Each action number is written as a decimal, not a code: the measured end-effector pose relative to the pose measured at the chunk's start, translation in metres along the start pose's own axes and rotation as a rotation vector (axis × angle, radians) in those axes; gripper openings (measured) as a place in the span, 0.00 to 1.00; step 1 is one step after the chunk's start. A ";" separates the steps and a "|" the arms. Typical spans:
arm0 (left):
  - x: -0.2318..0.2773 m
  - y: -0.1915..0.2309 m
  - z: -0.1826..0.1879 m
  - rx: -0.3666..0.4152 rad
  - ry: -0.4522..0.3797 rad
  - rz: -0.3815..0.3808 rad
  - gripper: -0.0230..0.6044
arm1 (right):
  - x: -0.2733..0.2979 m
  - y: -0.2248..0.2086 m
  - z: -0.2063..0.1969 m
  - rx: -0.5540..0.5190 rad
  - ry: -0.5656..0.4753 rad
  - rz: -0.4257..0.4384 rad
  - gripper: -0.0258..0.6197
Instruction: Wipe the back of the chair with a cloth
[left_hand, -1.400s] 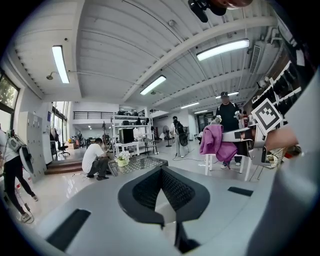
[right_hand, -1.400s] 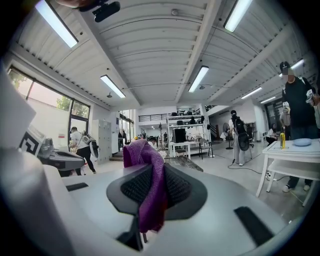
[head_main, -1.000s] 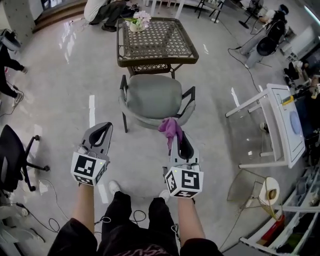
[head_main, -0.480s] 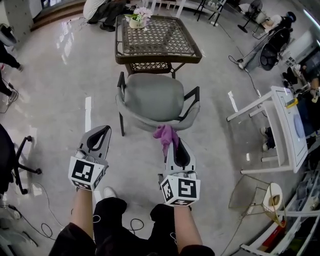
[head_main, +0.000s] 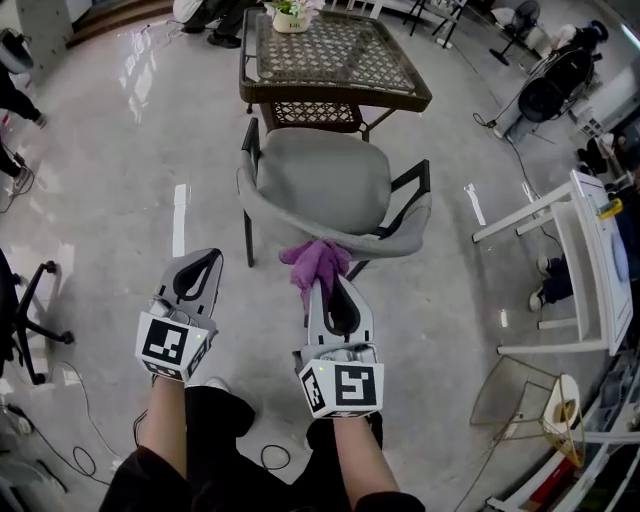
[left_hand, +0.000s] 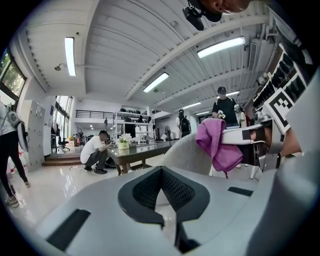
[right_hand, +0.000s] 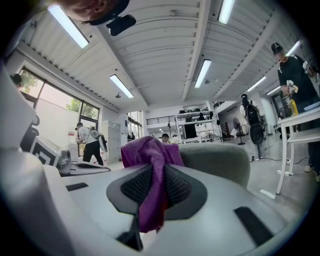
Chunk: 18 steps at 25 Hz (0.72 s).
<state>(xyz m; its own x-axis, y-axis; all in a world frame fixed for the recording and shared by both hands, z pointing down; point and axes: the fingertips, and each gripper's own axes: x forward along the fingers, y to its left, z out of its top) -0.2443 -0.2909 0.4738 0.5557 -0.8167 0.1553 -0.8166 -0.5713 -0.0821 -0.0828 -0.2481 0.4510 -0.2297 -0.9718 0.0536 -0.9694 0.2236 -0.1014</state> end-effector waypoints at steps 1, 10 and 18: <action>0.002 0.000 -0.009 -0.001 0.004 -0.002 0.05 | 0.005 0.010 -0.008 -0.008 0.005 0.027 0.15; -0.003 0.022 -0.071 -0.008 0.046 0.049 0.05 | 0.045 0.082 -0.053 -0.058 0.072 0.222 0.15; 0.003 0.011 -0.091 -0.020 0.069 0.070 0.05 | 0.047 0.025 -0.029 -0.029 -0.076 0.113 0.15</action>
<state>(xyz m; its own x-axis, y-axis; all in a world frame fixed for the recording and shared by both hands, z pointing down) -0.2660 -0.2924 0.5630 0.4856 -0.8469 0.2170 -0.8565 -0.5105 -0.0757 -0.1199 -0.2856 0.4802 -0.3314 -0.9429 -0.0324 -0.9401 0.3329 -0.0735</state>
